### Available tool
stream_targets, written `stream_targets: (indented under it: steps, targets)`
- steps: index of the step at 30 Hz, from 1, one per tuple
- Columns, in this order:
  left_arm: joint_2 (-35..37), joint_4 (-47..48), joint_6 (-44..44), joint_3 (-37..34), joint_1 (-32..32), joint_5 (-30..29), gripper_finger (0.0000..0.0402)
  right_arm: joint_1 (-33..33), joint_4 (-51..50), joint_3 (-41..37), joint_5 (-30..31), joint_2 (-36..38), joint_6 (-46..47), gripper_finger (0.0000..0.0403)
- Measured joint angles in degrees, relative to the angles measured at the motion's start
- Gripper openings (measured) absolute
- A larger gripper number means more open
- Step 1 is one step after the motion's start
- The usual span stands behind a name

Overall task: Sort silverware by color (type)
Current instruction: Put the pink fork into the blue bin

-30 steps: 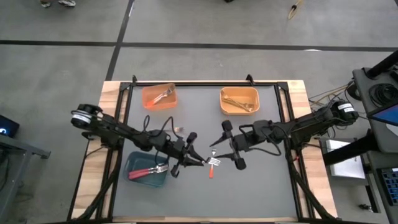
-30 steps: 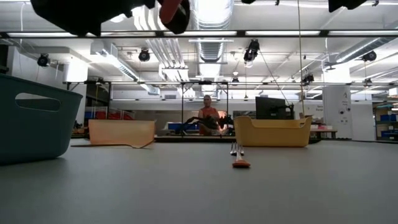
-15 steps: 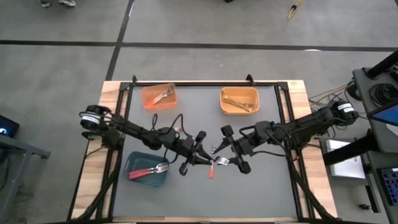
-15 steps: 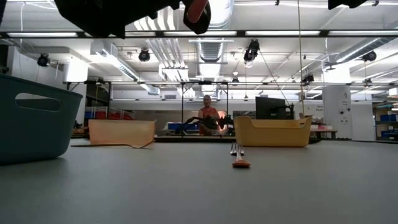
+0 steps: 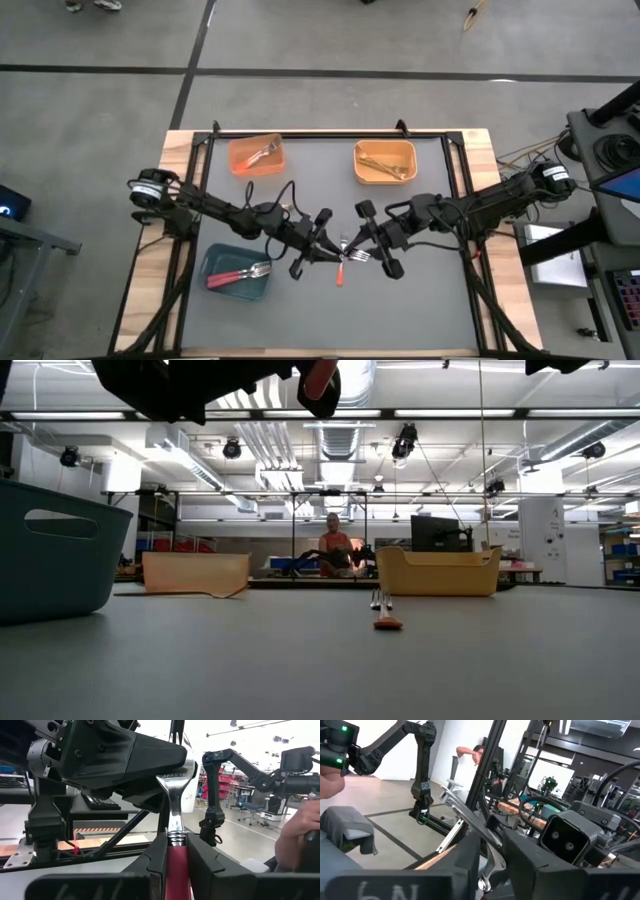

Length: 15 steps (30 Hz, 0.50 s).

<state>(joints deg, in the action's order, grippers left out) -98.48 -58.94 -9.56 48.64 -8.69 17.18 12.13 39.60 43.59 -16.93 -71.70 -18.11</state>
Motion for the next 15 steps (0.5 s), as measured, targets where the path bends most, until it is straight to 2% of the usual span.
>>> stream_targets:
  steps: [8,15]
  targets:
    - [0.00,0.11,-0.68,0.00,0.43,0.38,0.0034,-0.04,-0.07,0.00,0.44,0.00,-0.51,0.0024]
    - [0.06,0.83,-1.46,0.04,0.87,0.08,0.0098,-0.08,-0.57,0.00,1.85,0.00,1.93,0.0010]
